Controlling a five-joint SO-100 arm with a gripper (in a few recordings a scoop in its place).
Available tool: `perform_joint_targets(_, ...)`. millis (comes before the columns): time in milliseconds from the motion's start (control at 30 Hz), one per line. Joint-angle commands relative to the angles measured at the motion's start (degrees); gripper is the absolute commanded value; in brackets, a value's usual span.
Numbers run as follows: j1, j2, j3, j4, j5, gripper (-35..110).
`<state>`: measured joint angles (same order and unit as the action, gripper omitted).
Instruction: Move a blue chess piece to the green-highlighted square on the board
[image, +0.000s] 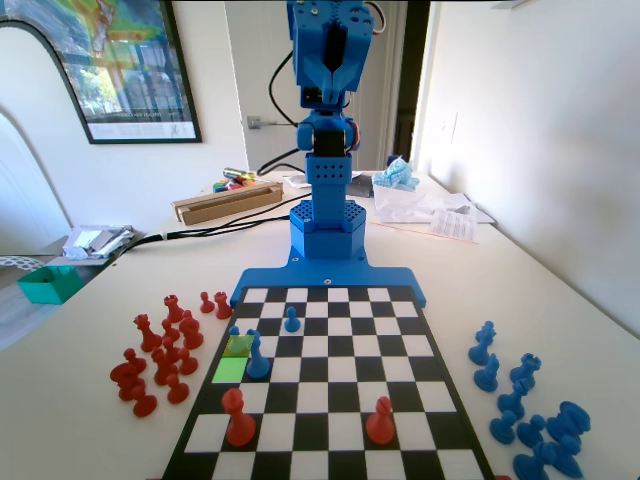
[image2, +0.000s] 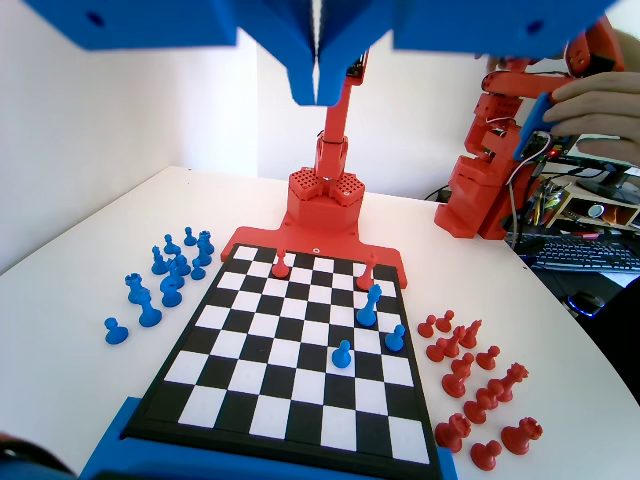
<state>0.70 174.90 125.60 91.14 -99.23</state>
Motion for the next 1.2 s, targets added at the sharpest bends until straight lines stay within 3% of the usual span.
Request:
perform_joint_targets(0,0.1,0.2,-0.5,-1.1,-0.4,7)
perform_joint_targets(200,-1.7,-5.2,-3.3,-1.0,0.5,1)
perform_joint_targets(633,3.3,-40.3,-29.9,9.2,0.5,1)
perform_joint_targets(933,10.6,-51.1,-23.6,2.2,-9.0,1)
perform_joint_targets(1167,15.9,-56.2,-16.4,-9.3,-12.5,1)
